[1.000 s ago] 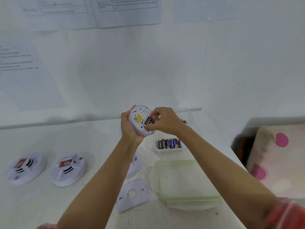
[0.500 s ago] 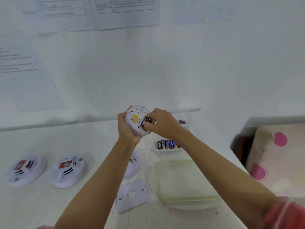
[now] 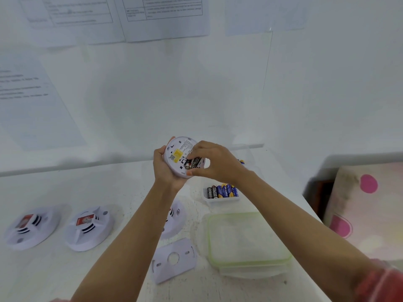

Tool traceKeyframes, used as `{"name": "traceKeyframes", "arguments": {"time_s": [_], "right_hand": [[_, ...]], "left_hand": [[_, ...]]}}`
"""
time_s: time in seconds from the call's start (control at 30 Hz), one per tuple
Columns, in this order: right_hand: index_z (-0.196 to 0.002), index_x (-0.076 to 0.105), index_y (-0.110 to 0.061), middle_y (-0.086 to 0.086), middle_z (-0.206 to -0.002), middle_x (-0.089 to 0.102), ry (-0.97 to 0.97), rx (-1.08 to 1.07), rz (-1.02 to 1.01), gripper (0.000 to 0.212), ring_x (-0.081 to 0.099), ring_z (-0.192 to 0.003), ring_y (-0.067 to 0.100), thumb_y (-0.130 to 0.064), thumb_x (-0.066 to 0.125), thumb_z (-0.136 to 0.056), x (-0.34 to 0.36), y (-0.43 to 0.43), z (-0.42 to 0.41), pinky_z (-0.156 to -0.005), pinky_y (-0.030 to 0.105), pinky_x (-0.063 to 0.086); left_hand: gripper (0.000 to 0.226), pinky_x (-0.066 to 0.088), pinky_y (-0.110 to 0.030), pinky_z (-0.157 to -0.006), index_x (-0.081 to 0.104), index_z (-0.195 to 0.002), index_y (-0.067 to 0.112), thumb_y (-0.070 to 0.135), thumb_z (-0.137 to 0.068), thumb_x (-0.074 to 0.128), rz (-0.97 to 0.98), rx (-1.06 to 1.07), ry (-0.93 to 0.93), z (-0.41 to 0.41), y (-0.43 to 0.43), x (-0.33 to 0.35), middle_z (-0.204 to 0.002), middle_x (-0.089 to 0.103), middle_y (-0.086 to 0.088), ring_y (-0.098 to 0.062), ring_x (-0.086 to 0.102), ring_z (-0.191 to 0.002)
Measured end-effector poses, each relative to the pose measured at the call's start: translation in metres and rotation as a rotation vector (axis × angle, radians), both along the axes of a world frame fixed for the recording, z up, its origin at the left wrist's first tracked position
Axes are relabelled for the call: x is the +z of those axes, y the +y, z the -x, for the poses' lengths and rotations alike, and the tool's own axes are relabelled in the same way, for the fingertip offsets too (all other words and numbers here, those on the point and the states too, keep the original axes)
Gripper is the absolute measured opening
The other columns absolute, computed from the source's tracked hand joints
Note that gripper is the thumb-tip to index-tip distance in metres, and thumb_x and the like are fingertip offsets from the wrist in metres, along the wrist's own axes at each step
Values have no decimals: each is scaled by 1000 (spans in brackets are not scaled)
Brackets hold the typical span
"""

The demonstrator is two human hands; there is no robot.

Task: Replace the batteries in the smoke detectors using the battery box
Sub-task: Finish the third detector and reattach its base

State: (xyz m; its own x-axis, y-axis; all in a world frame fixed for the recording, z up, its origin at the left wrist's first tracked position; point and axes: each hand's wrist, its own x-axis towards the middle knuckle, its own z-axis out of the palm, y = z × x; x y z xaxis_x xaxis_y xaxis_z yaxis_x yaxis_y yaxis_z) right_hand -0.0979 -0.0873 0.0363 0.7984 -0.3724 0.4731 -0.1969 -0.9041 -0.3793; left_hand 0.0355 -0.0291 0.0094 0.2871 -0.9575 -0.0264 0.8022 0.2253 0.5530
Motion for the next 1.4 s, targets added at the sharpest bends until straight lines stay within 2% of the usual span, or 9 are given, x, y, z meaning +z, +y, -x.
{"name": "traceKeyframes", "arguments": {"time_s": [0.23,0.5,0.63,0.77,0.87,0.93,1.1,1.27,1.4], "right_hand": [[-101,67,-4,9,-100,67,-60,39,-10,30,62,-91,23,-28,58,-85,4,2,-1,-80,40,50],[-109,64,-5,9,-100,69,-162,27,-134,30,62,-85,20,-25,47,-95,1,0,-4,-78,39,51],[-107,59,-2,3,-83,64,-291,-25,-258,24,61,-72,21,-17,43,-98,6,0,-8,-65,21,48],[-106,57,-9,-10,-80,57,-280,-14,-344,20,57,-56,22,-20,42,-98,15,-5,-6,-56,21,44],[-110,62,-11,5,-92,58,-251,29,-442,22,55,-58,10,-17,45,-96,21,-11,-4,-50,17,46],[-114,63,-9,13,-97,54,-205,39,-444,26,53,-65,7,-11,46,-95,22,-15,-3,-51,16,49],[-113,63,-5,8,-96,60,-206,-11,-567,26,55,-66,19,-3,45,-94,23,-18,-1,-58,21,52],[-110,63,-7,-3,-79,55,-238,-76,-655,22,60,-63,15,-8,49,-94,23,-20,1,-64,23,53],[-108,62,-7,-6,-77,57,-208,-106,-606,20,53,-68,6,-10,50,-93,22,-20,-1,-63,13,42]], "left_hand": [[41,54,-44,-69,51,-110,27,37,-71,43,38,-48,2,-6,-2,-3,-100,62,-8,-26,57,-88],[41,51,-48,-78,45,-121,28,39,-84,31,50,-56,-17,-13,-2,-8,-104,64,-10,-29,64,-87],[36,49,-47,-79,43,-118,29,42,-89,26,44,-97,-15,-16,-3,-11,-105,63,-8,-28,61,-91],[33,50,-49,-79,55,-106,26,41,-86,33,41,-121,-48,-14,0,-12,-109,63,-11,-33,63,-93],[36,50,-51,-79,53,-112,27,43,-87,34,2,-126,-73,-16,0,-13,-122,56,-13,-36,55,-104],[38,50,-51,-78,51,-116,27,44,-85,37,-12,-133,-81,-16,-1,-13,-124,53,-13,-36,55,-104],[31,52,-52,-75,58,-105,29,41,-86,35,-7,-79,-76,-12,0,-9,-118,59,-11,-35,58,-100],[31,51,-55,-74,61,-97,31,38,-88,32,-10,-8,-31,-10,1,-7,-114,61,-9,-34,57,-102],[34,51,-56,-74,60,-96,32,39,-92,27,-9,12,-20,-10,1,-8,-113,61,-8,-33,56,-103]]}}
